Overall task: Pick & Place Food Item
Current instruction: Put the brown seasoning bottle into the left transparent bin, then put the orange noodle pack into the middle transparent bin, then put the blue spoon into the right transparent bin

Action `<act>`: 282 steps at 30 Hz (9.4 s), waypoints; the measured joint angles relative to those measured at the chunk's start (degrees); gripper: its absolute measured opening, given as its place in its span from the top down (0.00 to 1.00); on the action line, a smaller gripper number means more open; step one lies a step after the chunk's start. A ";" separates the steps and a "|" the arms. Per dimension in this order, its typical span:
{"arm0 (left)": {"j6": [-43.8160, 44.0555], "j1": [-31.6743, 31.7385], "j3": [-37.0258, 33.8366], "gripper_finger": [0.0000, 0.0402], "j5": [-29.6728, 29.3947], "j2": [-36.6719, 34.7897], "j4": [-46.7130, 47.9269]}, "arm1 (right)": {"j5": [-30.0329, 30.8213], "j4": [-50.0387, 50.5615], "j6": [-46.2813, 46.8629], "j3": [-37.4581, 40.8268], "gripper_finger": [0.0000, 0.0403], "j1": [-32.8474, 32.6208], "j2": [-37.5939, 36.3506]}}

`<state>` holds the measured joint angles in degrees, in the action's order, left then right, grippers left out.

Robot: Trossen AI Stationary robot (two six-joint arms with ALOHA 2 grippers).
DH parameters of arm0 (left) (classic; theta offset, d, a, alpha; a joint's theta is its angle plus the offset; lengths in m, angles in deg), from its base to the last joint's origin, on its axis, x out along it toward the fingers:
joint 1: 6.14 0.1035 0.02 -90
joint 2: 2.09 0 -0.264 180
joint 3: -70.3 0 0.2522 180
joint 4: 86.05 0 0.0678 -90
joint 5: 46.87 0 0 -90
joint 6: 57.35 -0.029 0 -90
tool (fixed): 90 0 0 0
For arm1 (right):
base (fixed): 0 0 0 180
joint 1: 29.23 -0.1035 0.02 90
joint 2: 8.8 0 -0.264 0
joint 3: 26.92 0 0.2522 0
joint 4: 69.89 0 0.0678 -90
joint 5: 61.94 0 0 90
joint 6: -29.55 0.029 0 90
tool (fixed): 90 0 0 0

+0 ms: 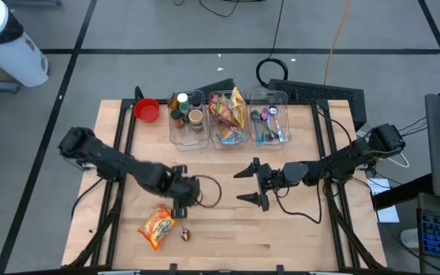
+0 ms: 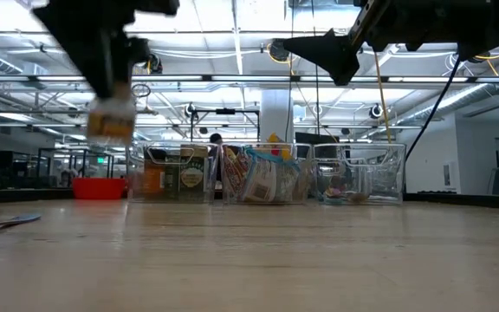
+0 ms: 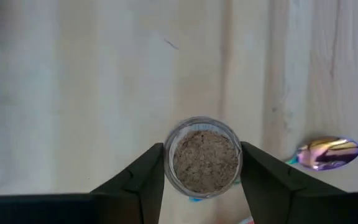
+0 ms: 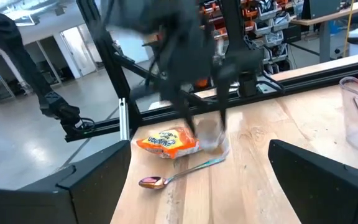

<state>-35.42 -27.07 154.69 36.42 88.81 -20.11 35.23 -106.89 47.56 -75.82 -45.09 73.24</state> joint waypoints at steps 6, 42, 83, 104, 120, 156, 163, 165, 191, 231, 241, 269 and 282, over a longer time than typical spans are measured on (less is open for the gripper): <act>-8.48 7.40 3.10 0.56 -4.65 -10.75 3.17 | -0.01 0.03 0.43 0.00 0.07 0.00 0.00; -24.48 60.24 -29.65 0.56 15.86 -19.16 -30.72 | 0.00 1.30 -0.71 0.02 0.07 0.00 0.00; -18.20 59.73 -14.08 0.04 12.05 -11.85 -12.45 | 0.01 1.36 -0.78 0.02 0.07 0.00 0.00; 7.65 53.01 -36.11 0.06 -6.40 -47.88 -2.16 | 0.01 1.41 -0.71 0.02 0.07 0.00 0.00; 8.16 48.62 -38.42 0.09 -4.59 -37.29 -16.91 | -0.01 1.10 -0.69 0.04 0.07 0.00 0.02; 8.17 -6.47 -38.14 0.09 9.42 -38.07 -39.51 | 0.14 1.84 -0.76 0.04 0.07 0.00 0.02; 20.30 -13.10 -38.18 0.09 10.66 -27.17 -34.84 | 0.18 1.84 -0.86 0.04 0.07 0.00 0.02; 21.18 -14.46 -38.18 0.09 11.11 -24.54 -37.28 | 0.18 2.17 -0.86 0.04 0.07 0.00 0.02; 23.15 -14.57 -38.18 0.54 10.67 -13.75 -38.75 | 0.18 2.15 -0.89 0.04 0.07 0.00 0.02; -12.92 32.92 -15.85 0.88 11.79 -19.70 -55.09 | 0.05 0.92 -2.68 0.04 0.07 0.00 -1.66; -14.21 46.74 -7.91 0.88 11.59 -1.00 -55.28 | 0.03 1.32 -2.68 0.04 0.07 0.00 -1.66; -19.25 47.54 -6.25 0.32 12.21 3.08 -54.40 | 0.01 1.93 -2.68 0.04 0.07 0.00 -1.66; -22.23 31.17 -6.21 0.22 22.11 -27.00 -20.71 | 0.07 2.40 -2.66 0.04 0.07 0.00 -1.66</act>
<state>-57.65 4.11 148.48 58.53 61.81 -40.82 35.30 -104.49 44.90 -75.77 -45.09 71.58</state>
